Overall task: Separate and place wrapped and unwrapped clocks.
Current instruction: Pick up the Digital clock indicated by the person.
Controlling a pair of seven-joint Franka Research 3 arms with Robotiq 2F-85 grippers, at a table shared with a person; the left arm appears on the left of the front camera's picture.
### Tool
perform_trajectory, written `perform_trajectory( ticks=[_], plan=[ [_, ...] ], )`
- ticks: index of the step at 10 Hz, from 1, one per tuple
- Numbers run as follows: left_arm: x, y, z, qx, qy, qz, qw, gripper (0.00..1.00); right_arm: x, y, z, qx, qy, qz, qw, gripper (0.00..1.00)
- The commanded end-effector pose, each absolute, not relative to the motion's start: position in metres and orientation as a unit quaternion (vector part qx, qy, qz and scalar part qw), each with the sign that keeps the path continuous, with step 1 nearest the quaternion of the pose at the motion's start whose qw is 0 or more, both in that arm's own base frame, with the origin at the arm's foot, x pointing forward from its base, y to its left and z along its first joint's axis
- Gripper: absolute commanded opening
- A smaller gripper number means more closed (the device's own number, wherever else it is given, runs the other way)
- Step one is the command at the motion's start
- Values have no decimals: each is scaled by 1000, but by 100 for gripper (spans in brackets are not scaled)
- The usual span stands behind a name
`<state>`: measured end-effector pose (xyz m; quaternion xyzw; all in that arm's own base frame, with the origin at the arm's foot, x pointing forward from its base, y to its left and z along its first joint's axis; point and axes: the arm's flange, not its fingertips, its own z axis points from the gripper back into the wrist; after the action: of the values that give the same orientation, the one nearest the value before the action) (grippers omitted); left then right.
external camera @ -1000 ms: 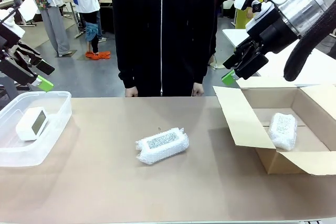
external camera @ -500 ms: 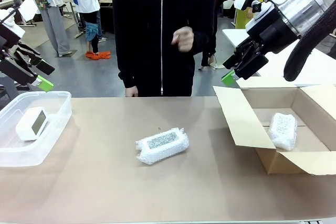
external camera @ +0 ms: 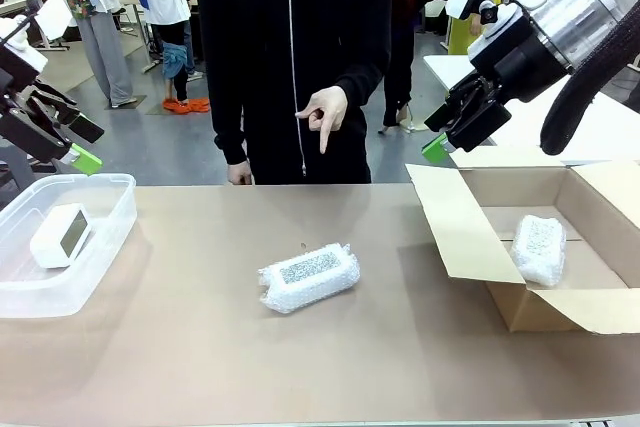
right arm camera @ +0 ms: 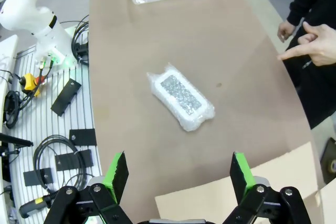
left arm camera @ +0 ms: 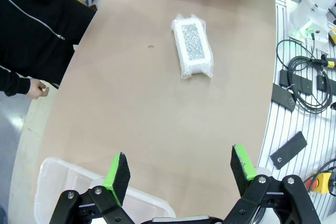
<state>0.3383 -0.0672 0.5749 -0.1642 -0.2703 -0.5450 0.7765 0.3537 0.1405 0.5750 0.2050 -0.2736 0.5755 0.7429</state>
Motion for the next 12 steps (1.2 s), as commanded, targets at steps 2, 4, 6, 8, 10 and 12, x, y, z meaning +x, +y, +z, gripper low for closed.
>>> perform_trajectory(
  ticks=[2, 4, 6, 8, 10, 12],
  plan=[
    [337, -68, 576, -161, -269, -543, 779, 100, 356, 140, 576, 210, -269, 577, 742, 100],
    [337, -68, 576, -161, -269, -543, 779, 100, 356, 140, 576, 210, -269, 577, 742, 100],
    [337, -68, 576, -161, -269, -543, 779, 100, 356, 140, 576, 210, -269, 577, 742, 100],
    [337, -68, 576, -161, -269, -543, 779, 100, 356, 140, 576, 210, -269, 577, 742, 100],
    [337, -68, 576, -161, -269, -543, 779, 100, 362, 184, 585, 161, -240, 611, 737, 100],
    [337, -68, 576, -161, -269, -543, 779, 100, 362, 284, 584, 80, -151, 723, 670, 100]
  ],
)
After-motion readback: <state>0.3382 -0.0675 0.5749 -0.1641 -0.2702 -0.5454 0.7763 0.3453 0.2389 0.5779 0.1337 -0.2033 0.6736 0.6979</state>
